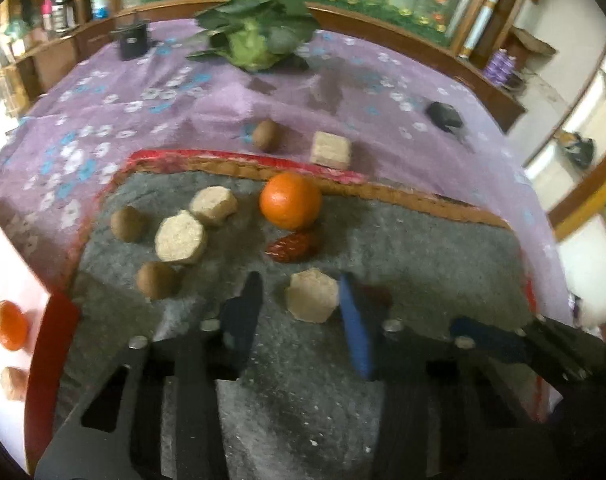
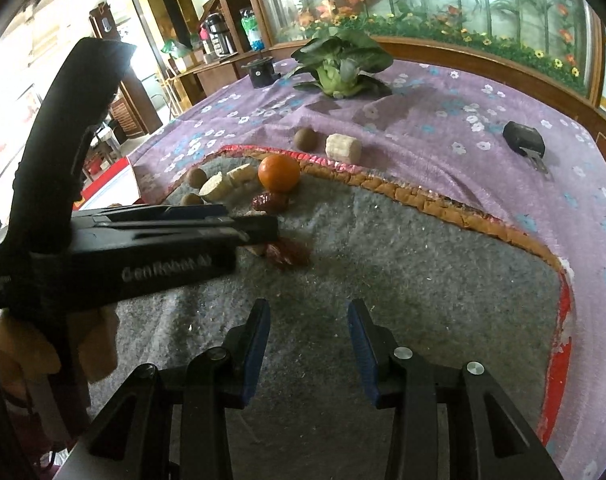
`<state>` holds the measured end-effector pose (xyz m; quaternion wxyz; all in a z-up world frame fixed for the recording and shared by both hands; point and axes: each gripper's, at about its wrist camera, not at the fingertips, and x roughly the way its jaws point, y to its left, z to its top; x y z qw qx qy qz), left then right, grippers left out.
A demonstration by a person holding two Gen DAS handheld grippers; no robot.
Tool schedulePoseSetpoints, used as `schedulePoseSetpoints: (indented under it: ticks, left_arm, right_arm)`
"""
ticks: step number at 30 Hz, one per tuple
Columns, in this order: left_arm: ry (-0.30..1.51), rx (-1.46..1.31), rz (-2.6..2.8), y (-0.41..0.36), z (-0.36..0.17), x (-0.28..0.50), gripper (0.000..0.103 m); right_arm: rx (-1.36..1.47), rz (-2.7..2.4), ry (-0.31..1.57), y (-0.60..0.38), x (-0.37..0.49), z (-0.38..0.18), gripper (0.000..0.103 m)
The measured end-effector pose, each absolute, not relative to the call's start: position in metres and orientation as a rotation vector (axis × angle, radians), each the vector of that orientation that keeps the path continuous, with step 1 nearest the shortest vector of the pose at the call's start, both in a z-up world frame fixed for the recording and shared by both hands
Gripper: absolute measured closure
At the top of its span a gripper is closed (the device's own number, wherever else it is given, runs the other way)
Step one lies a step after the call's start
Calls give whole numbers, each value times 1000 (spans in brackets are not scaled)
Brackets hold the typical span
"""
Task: Organize fruits
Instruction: 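Grasp a beige hexagonal cake with the left gripper while the right grasps a red date, then carry the cake into the tray and release with the left gripper while the right holds the date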
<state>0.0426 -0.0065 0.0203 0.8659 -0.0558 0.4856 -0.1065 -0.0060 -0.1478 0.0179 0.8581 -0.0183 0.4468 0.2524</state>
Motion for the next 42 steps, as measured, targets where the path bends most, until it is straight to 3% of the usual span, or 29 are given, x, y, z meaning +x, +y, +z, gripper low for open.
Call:
schedulePoseSetpoints:
  ticks: [19, 23, 25, 27, 42]
  left_arm:
    - [932, -110, -142, 41, 44, 9, 78]
    - [941, -102, -148, 44, 42, 2, 78]
    - [943, -101, -147, 45, 42, -1, 78]
    - [939, -95, -149, 45, 43, -3, 84]
    - [913, -128, -179, 66, 57, -29, 91]
  right_arm:
    - [-79, 439, 961, -98, 30, 8, 64]
    - [-95, 409, 959, -102, 29, 7, 79]
    - [-77, 411, 955, -107, 26, 10, 79]
    - [-73, 419, 943, -109, 22, 14, 79]
    - [-102, 487, 898, -95, -19, 39, 79]
